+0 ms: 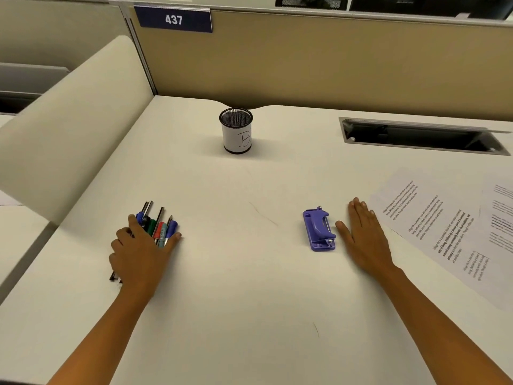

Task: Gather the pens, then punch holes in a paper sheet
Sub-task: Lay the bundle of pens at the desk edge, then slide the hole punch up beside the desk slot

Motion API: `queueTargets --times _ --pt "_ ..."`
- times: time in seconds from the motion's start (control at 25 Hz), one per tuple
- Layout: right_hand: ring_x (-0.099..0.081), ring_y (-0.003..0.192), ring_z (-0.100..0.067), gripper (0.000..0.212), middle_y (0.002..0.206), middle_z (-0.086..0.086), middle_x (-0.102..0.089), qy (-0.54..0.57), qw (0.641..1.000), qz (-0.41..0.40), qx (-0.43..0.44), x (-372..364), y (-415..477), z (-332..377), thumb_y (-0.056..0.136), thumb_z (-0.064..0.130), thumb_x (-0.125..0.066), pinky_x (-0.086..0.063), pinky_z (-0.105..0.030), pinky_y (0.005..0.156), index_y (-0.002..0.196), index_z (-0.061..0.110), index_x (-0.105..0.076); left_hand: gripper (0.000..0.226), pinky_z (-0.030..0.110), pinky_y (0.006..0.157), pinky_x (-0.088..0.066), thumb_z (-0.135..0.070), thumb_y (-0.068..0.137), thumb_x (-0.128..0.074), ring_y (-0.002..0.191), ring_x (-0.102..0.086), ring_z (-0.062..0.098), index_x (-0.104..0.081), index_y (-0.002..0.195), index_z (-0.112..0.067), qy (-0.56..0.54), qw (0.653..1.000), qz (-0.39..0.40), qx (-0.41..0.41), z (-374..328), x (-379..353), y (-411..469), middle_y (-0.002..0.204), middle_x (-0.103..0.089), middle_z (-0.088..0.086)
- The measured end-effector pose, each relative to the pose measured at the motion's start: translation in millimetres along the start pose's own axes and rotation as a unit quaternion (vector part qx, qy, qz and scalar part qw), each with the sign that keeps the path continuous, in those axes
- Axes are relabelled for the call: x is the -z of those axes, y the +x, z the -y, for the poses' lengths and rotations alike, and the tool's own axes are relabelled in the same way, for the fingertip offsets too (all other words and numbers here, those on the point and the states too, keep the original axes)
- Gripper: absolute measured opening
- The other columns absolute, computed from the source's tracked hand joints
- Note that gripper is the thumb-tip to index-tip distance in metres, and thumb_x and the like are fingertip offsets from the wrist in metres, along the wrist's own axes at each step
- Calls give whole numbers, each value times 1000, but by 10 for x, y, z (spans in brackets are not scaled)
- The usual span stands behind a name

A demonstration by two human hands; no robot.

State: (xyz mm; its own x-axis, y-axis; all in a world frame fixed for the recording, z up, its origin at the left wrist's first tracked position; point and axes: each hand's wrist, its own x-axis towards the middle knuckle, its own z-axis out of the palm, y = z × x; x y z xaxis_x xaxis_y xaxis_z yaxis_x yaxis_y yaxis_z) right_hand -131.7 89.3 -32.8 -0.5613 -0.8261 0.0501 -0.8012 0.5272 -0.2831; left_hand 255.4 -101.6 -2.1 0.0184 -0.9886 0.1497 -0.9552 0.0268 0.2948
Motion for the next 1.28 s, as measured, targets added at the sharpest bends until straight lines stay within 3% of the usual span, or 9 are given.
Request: queueTargets --times 0.32,0.48,0.64,0.76,0.88,1.0,1.08,1.2,1.28 --pt "-3 146 -14 66 159 -3 -7 3 1000 0 2 -14 0 -15 98 43 -32 -4 -32 120 149 10 -10 102 58 85 -43 -65 65 -69 110 -50 49 -36 137 -2 -1 1000 -3 -9 55 -88 -28 124 -51 30" --pt "-3 146 -12 63 159 -2 -8 38 999 -6 5 32 0 5 98 39 -34 -3 -31 120 149 11 -12 99 60 104 -30 -67 72 -62 129 -38 47 -34 139 1 3 999 -36 -40 27 -55 -27 138 -42 31" --pt "-14 145 -16 55 156 -3 -23 158 983 -94 -25 91 -89 177 97 29 -44 -10 -30 118 146 9 -27 88 55 114 -20 -62 81 -42 139 -28 38 -32 141 2 -27 992 -66 -108 -271 15 -131 145 -36 26" --pt "-38 130 -22 43 140 -7 -46 217 964 -148 -48 54 -209 479 94 27 -52 -32 -36 110 132 8 -47 81 43 120 -6 -58 87 -37 145 -19 31 -28 146 -3 -94 979 2 -181 -665 -94 -503 153 -27 18" --pt "-43 117 -20 39 131 -7 -50 240 961 -121 -57 -30 -281 797 95 27 -49 -41 -31 97 129 9 -46 73 31 119 -3 -54 92 -39 147 -14 19 -20 150 -12 -170 948 115 -242 -1008 -312 -889 159 -15 4" --pt "-44 114 -20 42 131 -6 -50 216 970 -94 -55 -28 -282 872 96 28 -46 -35 -25 93 134 10 -42 69 33 121 -2 -52 93 -39 147 -13 16 -21 150 -16 -166 936 142 -276 -1196 -474 -1003 159 -15 2" --pt "-42 121 -21 40 136 -2 -48 152 987 -54 -1 42 -283 816 98 25 -43 -32 -27 98 136 13 -41 67 36 121 -2 -51 94 -36 147 -11 18 -22 150 -17 -129 938 136 -293 -1252 -526 -1000 159 -14 3" --pt "-34 132 -24 49 142 2 -45 39 992 -12 121 157 -324 709 89 0 -47 -24 -28 107 136 17 -45 65 39 121 -3 -50 95 -34 148 -10 21 -21 150 -17 -98 940 132 -298 -1263 -560 -995 160 -12 5" --pt "-30 136 -24 55 146 0 -41 52 991 -42 116 168 -400 711 84 -5 -51 -23 -30 109 133 18 -50 64 40 121 -4 -47 95 -36 147 -11 23 -22 150 -16 -92 941 129 -300 -1258 -556 -1008 159 -14 7"
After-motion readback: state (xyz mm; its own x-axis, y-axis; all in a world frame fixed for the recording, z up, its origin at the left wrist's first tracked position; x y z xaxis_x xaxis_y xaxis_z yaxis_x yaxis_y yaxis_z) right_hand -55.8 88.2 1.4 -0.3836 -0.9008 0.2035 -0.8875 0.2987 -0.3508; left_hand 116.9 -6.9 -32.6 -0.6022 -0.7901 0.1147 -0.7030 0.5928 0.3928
